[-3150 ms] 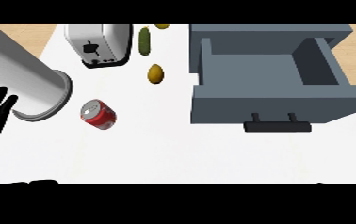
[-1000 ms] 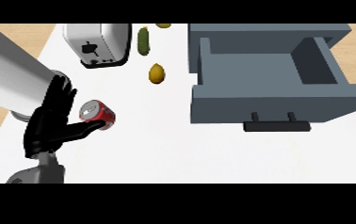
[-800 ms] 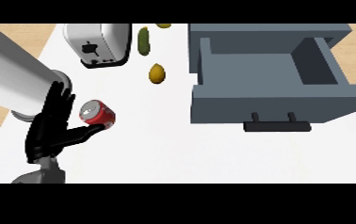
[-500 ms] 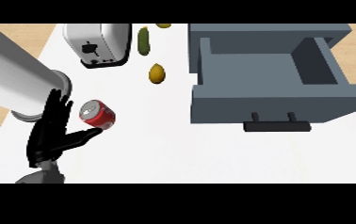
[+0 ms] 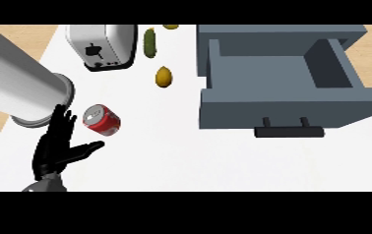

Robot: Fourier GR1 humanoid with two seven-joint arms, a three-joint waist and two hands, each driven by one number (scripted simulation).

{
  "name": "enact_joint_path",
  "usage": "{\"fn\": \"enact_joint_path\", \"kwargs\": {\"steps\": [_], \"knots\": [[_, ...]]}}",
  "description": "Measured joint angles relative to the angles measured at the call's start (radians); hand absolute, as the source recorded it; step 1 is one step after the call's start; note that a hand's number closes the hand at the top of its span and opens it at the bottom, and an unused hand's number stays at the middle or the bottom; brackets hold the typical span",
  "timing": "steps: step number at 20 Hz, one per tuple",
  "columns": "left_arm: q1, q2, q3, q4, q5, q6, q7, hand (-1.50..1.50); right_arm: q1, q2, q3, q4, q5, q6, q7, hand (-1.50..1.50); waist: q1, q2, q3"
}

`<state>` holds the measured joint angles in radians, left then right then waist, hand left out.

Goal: Pick up the can, place it into the drawer and close the drawer

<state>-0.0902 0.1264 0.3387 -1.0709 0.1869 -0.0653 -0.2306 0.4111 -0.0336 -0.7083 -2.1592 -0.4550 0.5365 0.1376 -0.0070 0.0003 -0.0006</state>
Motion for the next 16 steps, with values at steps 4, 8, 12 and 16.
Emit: {"fn": "enact_joint_path", "kwargs": {"steps": [4,8,12,16], "knots": [[-0.029,-0.010,-0.006,0.077,0.005,0.006,-0.036,-1.50,-0.003,-0.004,-0.018,-0.026,-0.024,0.002,0.038,-1.50,0.000,0.000,0.000],[-0.105,0.009,0.009,0.231,0.015,-0.015,-0.101,-1.50,-0.016,-0.001,-0.018,-0.055,-0.042,-0.018,0.073,-1.50,-0.002,0.000,0.000],[-0.168,0.025,0.021,0.374,0.021,-0.038,-0.175,-1.50,-0.025,-0.017,-0.044,-0.042,-0.062,-0.008,0.087,-1.50,-0.003,0.001,0.000],[-0.195,0.026,0.024,0.439,0.042,-0.060,-0.203,-1.50,-0.023,-0.014,-0.063,-0.042,-0.081,0.007,0.094,-1.50,-0.003,0.001,0.000]]}}
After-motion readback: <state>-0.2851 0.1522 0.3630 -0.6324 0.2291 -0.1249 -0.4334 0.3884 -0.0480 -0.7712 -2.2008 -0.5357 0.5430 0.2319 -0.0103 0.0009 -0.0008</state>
